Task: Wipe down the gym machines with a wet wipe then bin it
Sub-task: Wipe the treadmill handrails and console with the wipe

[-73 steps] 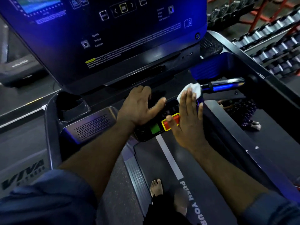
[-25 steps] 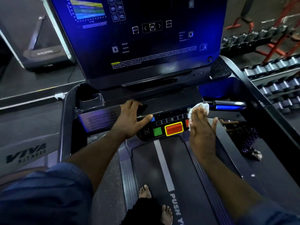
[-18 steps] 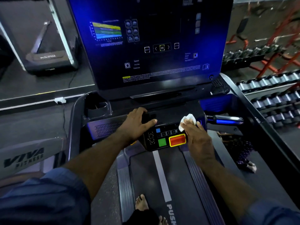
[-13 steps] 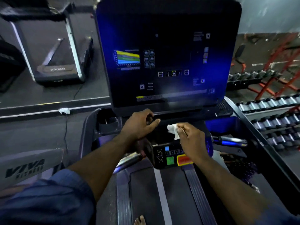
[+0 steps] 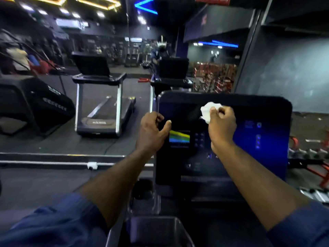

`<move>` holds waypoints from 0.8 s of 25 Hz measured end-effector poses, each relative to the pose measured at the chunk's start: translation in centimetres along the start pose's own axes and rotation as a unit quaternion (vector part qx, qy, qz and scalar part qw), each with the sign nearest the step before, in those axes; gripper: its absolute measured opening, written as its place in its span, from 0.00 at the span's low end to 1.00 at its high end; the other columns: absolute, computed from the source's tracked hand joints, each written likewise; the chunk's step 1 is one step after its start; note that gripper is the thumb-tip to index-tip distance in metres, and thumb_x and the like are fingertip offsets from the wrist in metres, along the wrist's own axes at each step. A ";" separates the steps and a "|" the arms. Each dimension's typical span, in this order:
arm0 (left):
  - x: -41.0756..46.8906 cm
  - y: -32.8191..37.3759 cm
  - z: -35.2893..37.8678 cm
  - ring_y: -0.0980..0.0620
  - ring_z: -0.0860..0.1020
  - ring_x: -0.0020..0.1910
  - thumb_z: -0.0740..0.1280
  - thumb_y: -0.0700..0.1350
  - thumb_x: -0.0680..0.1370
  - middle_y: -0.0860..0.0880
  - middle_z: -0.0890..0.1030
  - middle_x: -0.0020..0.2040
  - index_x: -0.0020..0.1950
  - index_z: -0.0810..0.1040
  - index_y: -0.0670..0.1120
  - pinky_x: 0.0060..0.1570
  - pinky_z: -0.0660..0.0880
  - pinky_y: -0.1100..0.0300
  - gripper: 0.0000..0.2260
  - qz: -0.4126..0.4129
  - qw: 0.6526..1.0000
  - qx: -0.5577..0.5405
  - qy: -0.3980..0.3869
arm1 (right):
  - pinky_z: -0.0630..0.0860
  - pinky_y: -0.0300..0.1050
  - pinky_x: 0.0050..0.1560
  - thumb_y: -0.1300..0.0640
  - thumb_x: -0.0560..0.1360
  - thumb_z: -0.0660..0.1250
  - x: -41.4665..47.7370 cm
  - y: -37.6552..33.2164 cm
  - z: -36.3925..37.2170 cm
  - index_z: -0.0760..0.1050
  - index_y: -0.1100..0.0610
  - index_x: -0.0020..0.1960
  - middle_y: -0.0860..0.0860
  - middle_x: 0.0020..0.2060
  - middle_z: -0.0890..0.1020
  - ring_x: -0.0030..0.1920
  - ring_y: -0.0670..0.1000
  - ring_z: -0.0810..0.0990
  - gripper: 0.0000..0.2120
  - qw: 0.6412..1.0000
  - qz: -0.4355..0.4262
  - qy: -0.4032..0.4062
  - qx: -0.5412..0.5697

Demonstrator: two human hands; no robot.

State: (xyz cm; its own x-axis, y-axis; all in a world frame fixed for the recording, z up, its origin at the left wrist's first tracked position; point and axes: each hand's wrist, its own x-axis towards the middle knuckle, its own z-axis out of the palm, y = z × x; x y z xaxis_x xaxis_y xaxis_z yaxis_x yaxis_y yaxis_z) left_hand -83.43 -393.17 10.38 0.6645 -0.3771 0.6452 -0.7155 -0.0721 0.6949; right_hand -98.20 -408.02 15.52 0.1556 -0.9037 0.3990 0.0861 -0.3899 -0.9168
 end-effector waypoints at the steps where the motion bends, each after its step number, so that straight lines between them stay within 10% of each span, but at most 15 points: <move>1: 1.8 0.3 -0.3 0.50 0.76 0.48 0.71 0.54 0.75 0.50 0.76 0.48 0.48 0.76 0.51 0.50 0.74 0.57 0.09 -0.010 1.000 -0.002 0.015 | 0.68 0.25 0.40 0.56 0.84 0.65 1.4 -1.7 1.0 0.76 0.56 0.61 0.48 0.49 0.82 0.45 0.48 0.79 0.08 0.996 -0.083 0.004 -0.028; 4: 6.2 0.7 -0.3 0.47 0.76 0.51 0.69 0.56 0.75 0.47 0.77 0.52 0.47 0.75 0.51 0.56 0.76 0.48 0.10 -0.089 0.995 -0.035 0.026 | 0.70 0.29 0.51 0.62 0.85 0.61 5.0 -2.4 4.4 0.74 0.57 0.70 0.55 0.54 0.84 0.49 0.50 0.81 0.15 0.940 -0.291 -0.090 -0.153; 6: 8.2 0.4 0.4 0.45 0.78 0.50 0.65 0.60 0.72 0.46 0.80 0.50 0.47 0.76 0.51 0.58 0.77 0.42 0.14 -0.158 0.983 -0.080 0.041 | 0.63 0.41 0.75 0.63 0.84 0.60 6.3 0.0 6.8 0.69 0.58 0.77 0.58 0.70 0.78 0.70 0.56 0.76 0.21 0.841 -0.398 -0.209 -0.303; 9: 9.9 -2.1 2.5 0.42 0.81 0.52 0.60 0.67 0.71 0.45 0.84 0.50 0.49 0.79 0.53 0.62 0.77 0.36 0.21 -0.246 0.956 -0.158 0.020 | 0.54 0.57 0.82 0.48 0.86 0.54 6.6 1.7 8.7 0.66 0.58 0.80 0.55 0.78 0.71 0.80 0.53 0.65 0.26 0.734 -0.515 -0.250 -0.364; 20: 8.9 -3.2 6.7 0.47 0.82 0.41 0.53 0.65 0.84 0.40 0.86 0.44 0.47 0.85 0.41 0.50 0.80 0.44 0.32 -0.297 0.919 -0.245 0.085 | 0.73 0.55 0.60 0.57 0.78 0.59 6.1 -0.8 13.3 0.78 0.57 0.50 0.55 0.41 0.83 0.43 0.58 0.79 0.09 0.740 -0.490 -0.183 -0.424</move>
State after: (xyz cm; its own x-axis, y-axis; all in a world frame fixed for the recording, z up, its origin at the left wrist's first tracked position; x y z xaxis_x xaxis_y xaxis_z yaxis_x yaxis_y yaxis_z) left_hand -76.70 -402.52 11.78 0.9605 -0.2523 0.1170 -0.0605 0.2213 0.9733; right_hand -84.24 -410.90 18.90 0.6966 -0.0657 0.7145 -0.2890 -0.9372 0.1955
